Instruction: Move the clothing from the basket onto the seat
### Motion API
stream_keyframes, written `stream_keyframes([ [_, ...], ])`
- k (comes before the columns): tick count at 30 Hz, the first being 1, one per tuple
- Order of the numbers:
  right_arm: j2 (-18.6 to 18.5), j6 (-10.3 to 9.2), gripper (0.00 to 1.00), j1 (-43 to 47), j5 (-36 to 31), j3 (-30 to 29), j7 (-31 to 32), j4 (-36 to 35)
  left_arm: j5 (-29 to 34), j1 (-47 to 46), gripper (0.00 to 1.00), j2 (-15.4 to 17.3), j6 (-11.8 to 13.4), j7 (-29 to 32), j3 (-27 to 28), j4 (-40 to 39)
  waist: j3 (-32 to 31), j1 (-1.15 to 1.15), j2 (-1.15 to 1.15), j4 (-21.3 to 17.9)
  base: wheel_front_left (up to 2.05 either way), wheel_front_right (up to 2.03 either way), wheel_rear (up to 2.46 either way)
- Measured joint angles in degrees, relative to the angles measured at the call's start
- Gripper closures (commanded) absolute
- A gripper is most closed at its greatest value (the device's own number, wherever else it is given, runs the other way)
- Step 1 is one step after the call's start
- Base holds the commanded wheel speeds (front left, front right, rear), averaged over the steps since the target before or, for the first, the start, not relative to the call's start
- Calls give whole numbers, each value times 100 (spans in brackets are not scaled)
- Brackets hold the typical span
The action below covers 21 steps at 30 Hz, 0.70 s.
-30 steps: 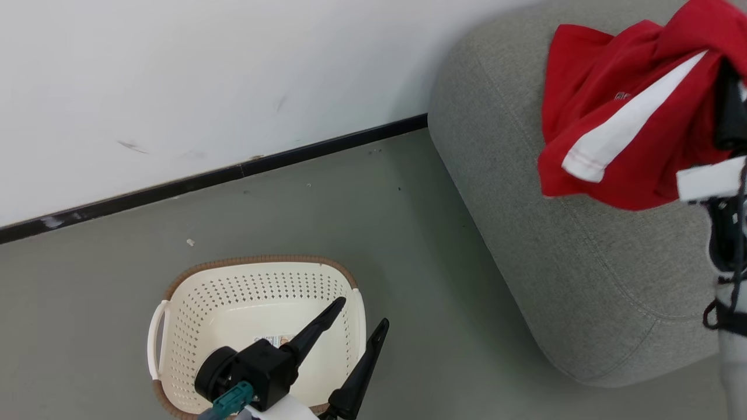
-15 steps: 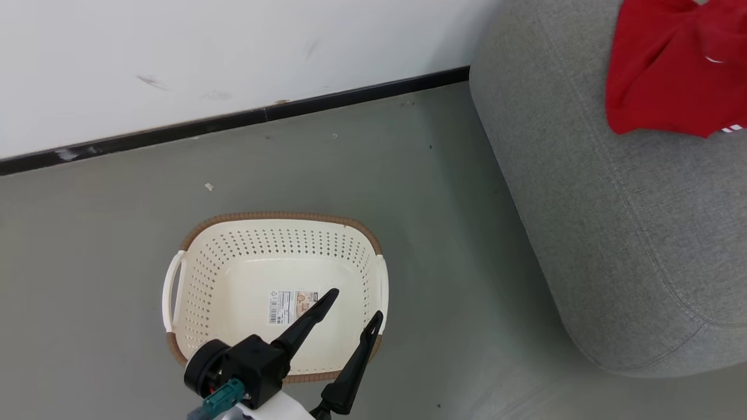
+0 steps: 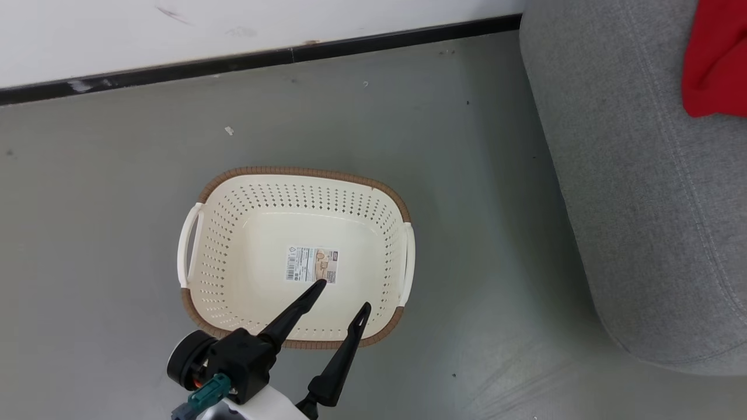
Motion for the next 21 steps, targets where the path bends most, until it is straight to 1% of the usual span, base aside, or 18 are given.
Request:
stream_keyframes([
  [4, -76, 0, 100, -318, -46, -190, -3, 34, 3, -29, 0, 59, -1, 16, 48, -38, 181, 0, 0, 89, 0, 0, 0],
  [9, -337, 0, 100, -724, -233, -409, -82, -13, 19, -60, 0, 167, -2, 68, 135, -88, 390, 0, 0, 177, 0, 0, 0],
  [15, -550, 0, 100, -1055, -568, -553, -231, -169, 19, -61, 0, 249, -7, 123, 170, -143, 636, 0, 0, 241, 0, 0, 0],
  [17, -572, 0, 100, -1050, -680, -586, -230, -149, 19, -62, 0, 275, -9, 151, 170, -168, 720, 0, 0, 249, 0, 0, 0],
  [21, -487, 0, 100, -992, -798, -753, -230, -2, 19, -98, 0, 319, -58, 222, 159, -219, 890, 0, 0, 250, 0, 0, 0],
])
